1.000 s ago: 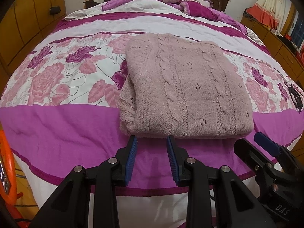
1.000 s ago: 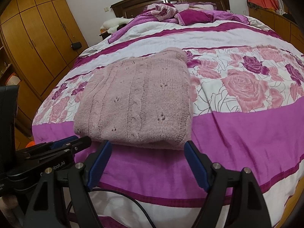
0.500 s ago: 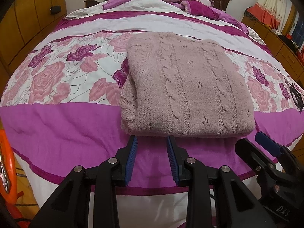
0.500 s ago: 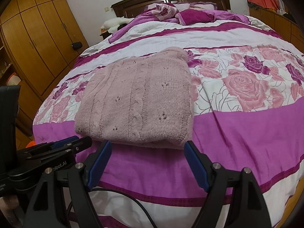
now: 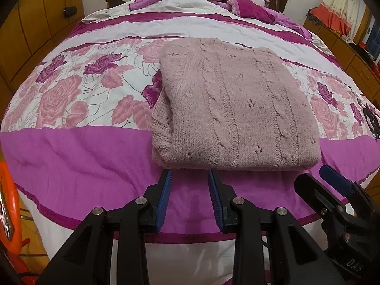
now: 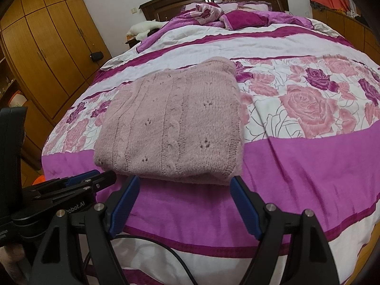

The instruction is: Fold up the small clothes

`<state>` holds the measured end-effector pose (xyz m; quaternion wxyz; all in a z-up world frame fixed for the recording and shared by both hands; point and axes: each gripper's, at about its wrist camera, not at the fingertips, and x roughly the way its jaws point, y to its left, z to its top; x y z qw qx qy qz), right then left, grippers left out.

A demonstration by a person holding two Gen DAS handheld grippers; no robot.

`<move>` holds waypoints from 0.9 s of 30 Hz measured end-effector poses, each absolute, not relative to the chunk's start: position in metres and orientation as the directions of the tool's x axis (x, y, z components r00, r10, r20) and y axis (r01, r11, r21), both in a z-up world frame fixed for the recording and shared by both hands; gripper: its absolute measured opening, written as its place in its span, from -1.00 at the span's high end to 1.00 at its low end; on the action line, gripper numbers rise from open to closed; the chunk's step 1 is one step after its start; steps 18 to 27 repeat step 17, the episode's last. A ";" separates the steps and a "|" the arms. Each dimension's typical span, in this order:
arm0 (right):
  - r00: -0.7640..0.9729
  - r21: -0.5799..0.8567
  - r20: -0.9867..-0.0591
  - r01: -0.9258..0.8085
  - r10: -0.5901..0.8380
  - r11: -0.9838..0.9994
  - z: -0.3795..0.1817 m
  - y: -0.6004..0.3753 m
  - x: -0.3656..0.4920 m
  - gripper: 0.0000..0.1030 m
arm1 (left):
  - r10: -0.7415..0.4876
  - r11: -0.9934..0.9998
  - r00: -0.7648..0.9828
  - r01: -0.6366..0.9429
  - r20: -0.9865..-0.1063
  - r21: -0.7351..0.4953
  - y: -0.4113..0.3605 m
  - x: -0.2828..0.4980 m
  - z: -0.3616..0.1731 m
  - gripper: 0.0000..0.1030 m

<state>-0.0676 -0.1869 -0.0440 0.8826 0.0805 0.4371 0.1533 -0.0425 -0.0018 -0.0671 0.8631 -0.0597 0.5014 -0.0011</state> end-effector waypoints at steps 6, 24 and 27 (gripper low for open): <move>0.572 0.276 -0.746 -0.201 0.342 0.940 -0.044 -0.187 -0.068 -0.59 | -0.061 0.993 0.497 -0.057 -0.866 -0.103 -0.002 -0.042 -0.067 0.82; 0.572 0.277 -0.745 -0.202 0.342 0.940 -0.043 -0.187 -0.068 -0.59 | -0.060 0.993 0.498 -0.059 -0.865 -0.103 0.000 -0.042 -0.065 0.82; 0.572 0.277 -0.745 -0.202 0.342 0.940 -0.043 -0.187 -0.068 -0.59 | -0.060 0.993 0.498 -0.059 -0.865 -0.103 0.000 -0.042 -0.065 0.82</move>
